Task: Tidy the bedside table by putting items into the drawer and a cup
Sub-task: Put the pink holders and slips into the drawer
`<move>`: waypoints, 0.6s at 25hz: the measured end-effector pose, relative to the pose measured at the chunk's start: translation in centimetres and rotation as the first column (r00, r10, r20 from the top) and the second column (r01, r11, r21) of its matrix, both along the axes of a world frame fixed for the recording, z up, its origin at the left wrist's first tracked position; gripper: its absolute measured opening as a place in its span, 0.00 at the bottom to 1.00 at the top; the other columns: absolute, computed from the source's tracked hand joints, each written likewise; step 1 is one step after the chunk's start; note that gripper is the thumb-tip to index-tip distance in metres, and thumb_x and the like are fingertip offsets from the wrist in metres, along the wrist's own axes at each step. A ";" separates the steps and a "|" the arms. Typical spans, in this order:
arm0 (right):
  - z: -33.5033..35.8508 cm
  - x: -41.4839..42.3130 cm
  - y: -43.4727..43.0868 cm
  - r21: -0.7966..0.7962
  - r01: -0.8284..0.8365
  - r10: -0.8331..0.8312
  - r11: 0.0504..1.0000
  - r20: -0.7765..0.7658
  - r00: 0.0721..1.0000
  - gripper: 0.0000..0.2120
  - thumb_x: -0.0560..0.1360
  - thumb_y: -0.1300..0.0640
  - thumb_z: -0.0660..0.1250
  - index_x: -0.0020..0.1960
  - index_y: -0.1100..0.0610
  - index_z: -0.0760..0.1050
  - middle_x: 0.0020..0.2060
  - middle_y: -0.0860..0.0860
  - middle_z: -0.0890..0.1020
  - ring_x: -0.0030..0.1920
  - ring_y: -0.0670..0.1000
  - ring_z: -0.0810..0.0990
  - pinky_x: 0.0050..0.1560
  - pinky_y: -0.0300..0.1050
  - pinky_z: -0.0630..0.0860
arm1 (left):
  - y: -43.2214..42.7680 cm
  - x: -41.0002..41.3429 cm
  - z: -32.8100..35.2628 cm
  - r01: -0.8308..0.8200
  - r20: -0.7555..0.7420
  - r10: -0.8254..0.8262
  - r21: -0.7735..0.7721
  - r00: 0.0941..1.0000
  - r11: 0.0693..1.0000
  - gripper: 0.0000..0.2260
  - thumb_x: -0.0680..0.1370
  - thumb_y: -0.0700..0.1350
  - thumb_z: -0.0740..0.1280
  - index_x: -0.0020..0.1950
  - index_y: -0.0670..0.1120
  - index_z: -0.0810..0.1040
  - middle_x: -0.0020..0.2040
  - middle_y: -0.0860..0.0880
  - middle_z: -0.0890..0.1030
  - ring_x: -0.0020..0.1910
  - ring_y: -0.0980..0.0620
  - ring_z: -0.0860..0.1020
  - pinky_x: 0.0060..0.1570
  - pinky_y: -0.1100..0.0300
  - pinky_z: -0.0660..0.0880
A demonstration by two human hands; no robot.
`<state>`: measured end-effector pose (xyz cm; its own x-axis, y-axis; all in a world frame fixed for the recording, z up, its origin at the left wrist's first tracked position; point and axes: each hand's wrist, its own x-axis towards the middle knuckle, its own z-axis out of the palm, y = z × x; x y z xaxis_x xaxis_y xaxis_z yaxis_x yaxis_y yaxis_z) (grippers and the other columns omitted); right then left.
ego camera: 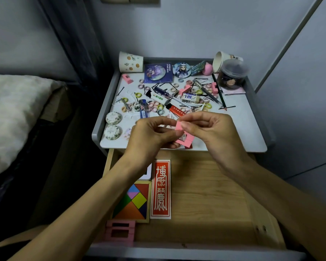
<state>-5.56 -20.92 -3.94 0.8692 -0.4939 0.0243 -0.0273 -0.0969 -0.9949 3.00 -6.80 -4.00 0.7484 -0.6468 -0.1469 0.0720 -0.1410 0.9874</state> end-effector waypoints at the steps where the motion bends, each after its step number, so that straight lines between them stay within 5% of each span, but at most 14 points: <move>1: 0.0 0.0 0.1 -0.038 0.019 -0.019 0.999 0.010 1.000 0.07 0.71 0.63 0.74 0.49 0.59 0.83 0.42 0.51 0.86 0.45 0.48 0.85 0.46 0.41 0.81 | 0.0 0.0 0.0 -0.001 0.003 0.001 0.000 1.000 1.000 0.09 0.74 0.36 0.72 0.54 0.38 0.82 0.40 0.41 0.85 0.34 0.48 0.83 0.40 0.59 0.81; 9: 0.0 -0.5 0.4 -0.537 0.009 0.003 0.844 0.021 1.000 0.15 0.71 0.57 0.74 0.58 0.54 0.82 0.50 0.45 0.82 0.50 0.41 0.80 0.50 0.31 0.77 | 0.5 0.5 0.0 -0.069 -0.148 0.061 -0.054 0.987 0.996 0.09 0.73 0.35 0.71 0.53 0.37 0.82 0.42 0.38 0.85 0.34 0.47 0.83 0.38 0.61 0.81; 15: 0.1 -0.4 -0.1 -0.621 -0.098 0.100 0.778 -0.032 0.994 0.23 0.70 0.58 0.75 0.65 0.55 0.78 0.54 0.43 0.78 0.54 0.40 0.76 0.55 0.29 0.73 | 1.0 0.8 0.6 -0.056 -0.175 0.046 -0.053 0.983 0.997 0.07 0.73 0.35 0.71 0.50 0.38 0.83 0.43 0.36 0.85 0.34 0.47 0.82 0.38 0.62 0.81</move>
